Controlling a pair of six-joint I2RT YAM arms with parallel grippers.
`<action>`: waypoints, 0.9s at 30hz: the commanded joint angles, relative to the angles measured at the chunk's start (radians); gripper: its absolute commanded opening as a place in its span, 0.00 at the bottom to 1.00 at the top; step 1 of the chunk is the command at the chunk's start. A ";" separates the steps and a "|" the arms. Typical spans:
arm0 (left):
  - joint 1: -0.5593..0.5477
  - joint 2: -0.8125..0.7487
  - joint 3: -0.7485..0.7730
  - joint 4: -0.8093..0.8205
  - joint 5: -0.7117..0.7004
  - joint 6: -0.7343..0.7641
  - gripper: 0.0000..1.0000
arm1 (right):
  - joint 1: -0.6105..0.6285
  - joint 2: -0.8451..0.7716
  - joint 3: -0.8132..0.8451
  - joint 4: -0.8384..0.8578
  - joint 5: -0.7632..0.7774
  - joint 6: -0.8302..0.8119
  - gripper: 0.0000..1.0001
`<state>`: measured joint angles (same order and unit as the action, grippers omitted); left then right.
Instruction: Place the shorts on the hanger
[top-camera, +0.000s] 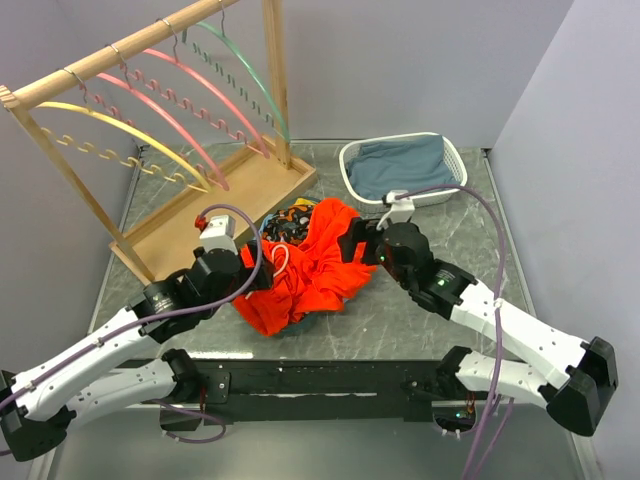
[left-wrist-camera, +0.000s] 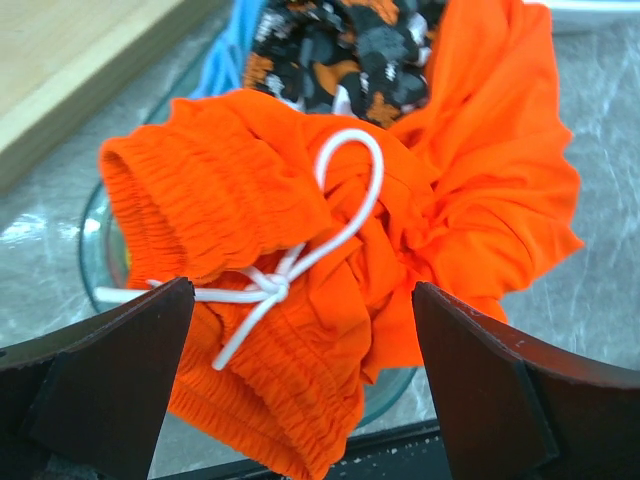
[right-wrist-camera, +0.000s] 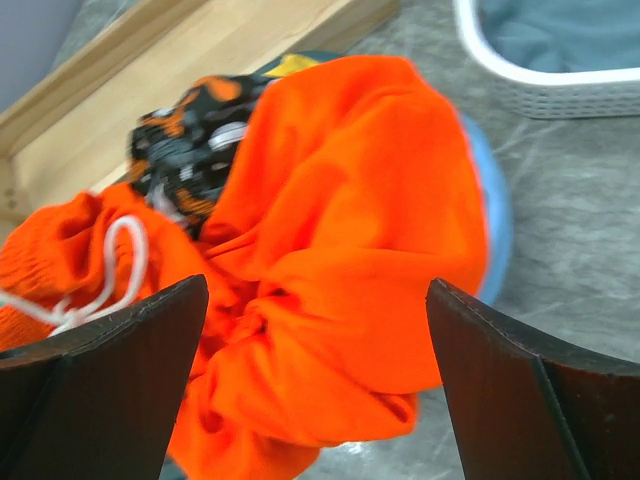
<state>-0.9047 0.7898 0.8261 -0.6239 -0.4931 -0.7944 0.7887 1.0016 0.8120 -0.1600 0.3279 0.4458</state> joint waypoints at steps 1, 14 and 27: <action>-0.002 -0.009 0.061 -0.056 -0.097 -0.069 0.97 | 0.116 0.028 0.084 0.004 0.054 -0.012 0.95; -0.002 -0.027 0.077 -0.229 -0.215 -0.262 0.97 | 0.552 0.316 0.193 0.031 0.178 0.062 0.75; 0.024 0.008 0.057 -0.235 -0.254 -0.290 0.96 | 0.641 0.626 0.377 -0.087 0.200 0.123 0.63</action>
<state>-0.8959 0.7959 0.8841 -0.8806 -0.7235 -1.0866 1.4345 1.5875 1.1225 -0.1970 0.4911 0.5274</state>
